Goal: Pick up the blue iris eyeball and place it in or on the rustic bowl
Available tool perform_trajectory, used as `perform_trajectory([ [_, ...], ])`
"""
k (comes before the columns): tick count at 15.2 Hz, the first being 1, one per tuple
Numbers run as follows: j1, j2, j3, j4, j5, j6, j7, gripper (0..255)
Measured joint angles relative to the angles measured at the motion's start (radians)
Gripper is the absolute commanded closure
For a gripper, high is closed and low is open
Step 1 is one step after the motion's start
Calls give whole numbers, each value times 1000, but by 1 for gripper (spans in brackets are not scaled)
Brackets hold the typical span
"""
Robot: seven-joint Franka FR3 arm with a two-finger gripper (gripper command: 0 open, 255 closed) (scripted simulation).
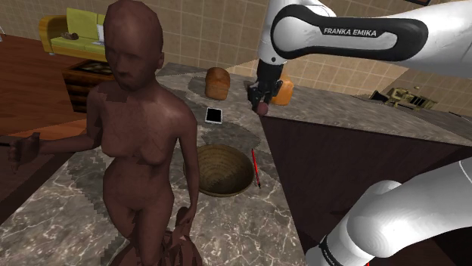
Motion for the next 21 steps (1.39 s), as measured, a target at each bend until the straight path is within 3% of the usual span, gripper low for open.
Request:
perform_trajectory([
  [5, 2, 3, 5, 58, 2, -56, 2, 255],
  [21, 128, -23, 282, 102, 109, -152, 368, 255],
])
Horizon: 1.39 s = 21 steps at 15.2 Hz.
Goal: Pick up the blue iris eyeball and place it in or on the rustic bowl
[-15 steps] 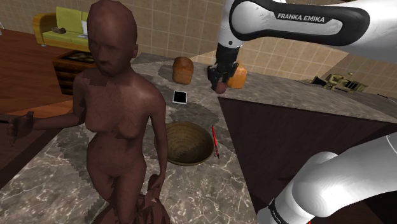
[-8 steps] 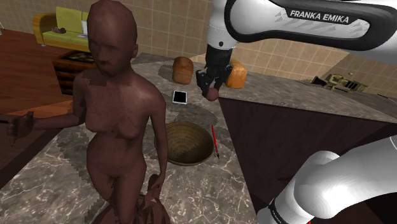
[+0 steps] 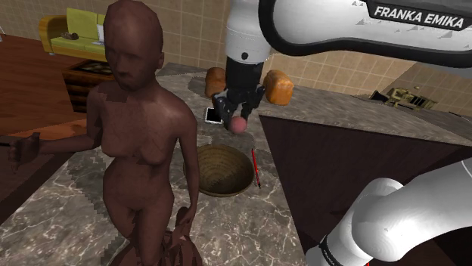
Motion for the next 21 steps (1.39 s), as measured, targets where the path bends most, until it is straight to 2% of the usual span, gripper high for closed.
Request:
perform_trajectory([
  [5, 22, 43, 79, 45, 12, -7, 103, 255],
  [17, 33, 30, 96, -126, 26, 149, 121, 255],
  [21, 34, 32, 99, -142, 26, 167, 124, 255],
])
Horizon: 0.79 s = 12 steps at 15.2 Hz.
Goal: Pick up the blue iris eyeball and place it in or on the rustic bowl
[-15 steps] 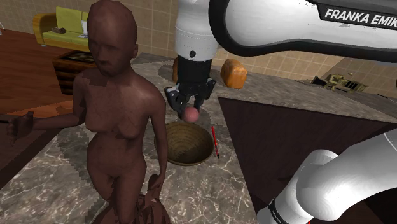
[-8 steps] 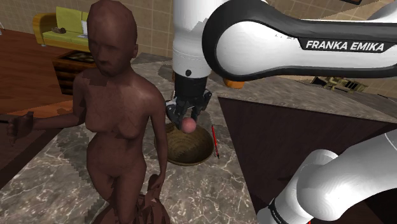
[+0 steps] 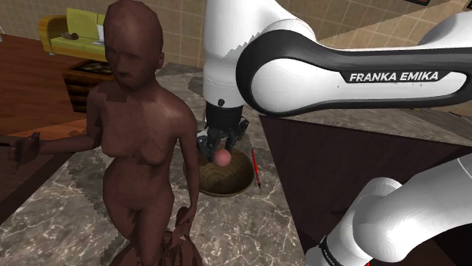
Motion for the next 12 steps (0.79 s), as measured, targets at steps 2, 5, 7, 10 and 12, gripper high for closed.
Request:
perform_trajectory([
  [2, 0, 0, 0, -1, 0, 1, 0, 255],
  [5, 0, 0, 0, -1, 0, 1, 0, 0],
  [7, 0, 0, 0, -1, 0, 1, 0, 0],
  [10, 0, 0, 0, -1, 0, 1, 0, 0],
  [12, 0, 3, 3, 42, -1, -39, 5, 0],
])
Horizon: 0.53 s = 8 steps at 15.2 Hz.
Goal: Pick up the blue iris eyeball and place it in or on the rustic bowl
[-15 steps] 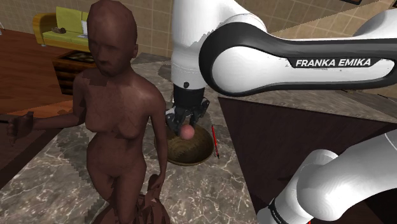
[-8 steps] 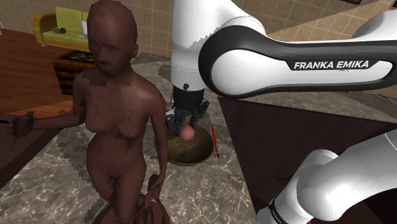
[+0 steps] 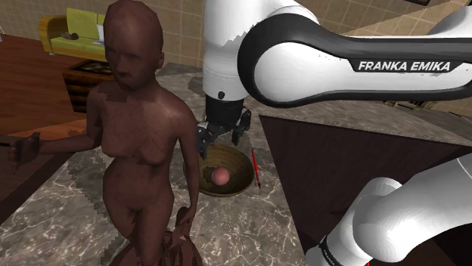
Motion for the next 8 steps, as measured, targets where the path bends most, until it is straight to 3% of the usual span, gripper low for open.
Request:
perform_trajectory([
  [3, -3, 4, -4, 75, -4, -71, -3, 0],
  [8, -4, 10, -2, 95, -6, -86, 0, 0],
])
